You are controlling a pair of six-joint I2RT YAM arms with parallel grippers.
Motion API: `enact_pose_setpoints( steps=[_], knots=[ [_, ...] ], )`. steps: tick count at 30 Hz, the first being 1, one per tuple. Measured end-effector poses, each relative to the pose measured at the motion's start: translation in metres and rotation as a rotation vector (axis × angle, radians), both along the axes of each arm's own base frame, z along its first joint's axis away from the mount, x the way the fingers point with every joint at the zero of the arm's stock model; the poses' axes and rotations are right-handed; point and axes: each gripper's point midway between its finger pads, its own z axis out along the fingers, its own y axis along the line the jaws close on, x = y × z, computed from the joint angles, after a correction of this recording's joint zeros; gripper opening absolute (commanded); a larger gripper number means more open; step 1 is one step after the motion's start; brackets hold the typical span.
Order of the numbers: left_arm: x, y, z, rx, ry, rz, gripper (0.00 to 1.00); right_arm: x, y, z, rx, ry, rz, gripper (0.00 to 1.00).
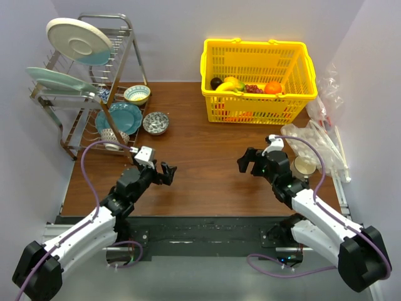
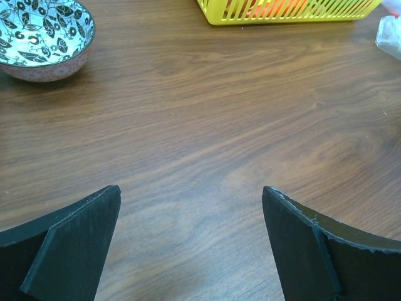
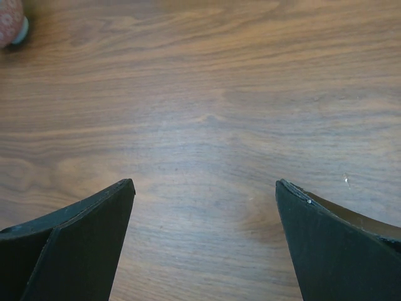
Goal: Place the food in the zip-top bag and seal the zipper
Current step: Pick up the zipper food storage bag at the center of the board.
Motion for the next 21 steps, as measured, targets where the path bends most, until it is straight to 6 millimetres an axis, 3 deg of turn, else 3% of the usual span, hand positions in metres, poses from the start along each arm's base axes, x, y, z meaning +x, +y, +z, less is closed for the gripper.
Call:
enact_pose_setpoints(
  steps=[6,13,19,21],
  knots=[
    [0.000,0.001,0.007,-0.014,-0.024,0.004,1.00,-0.003,-0.001,0.016,0.021,-0.047,0.000,0.99],
    [-0.001,0.005,0.007,-0.017,-0.033,0.023,1.00,-0.008,-0.004,0.054,0.028,-0.063,0.002,0.99],
    [-0.001,0.006,0.008,-0.020,-0.039,0.027,1.00,0.004,-0.007,0.140,0.012,-0.154,-0.014,0.99],
    [-0.001,0.006,0.009,-0.021,-0.040,0.027,1.00,0.005,-0.017,0.163,-0.011,-0.202,-0.055,0.99]
  ],
)
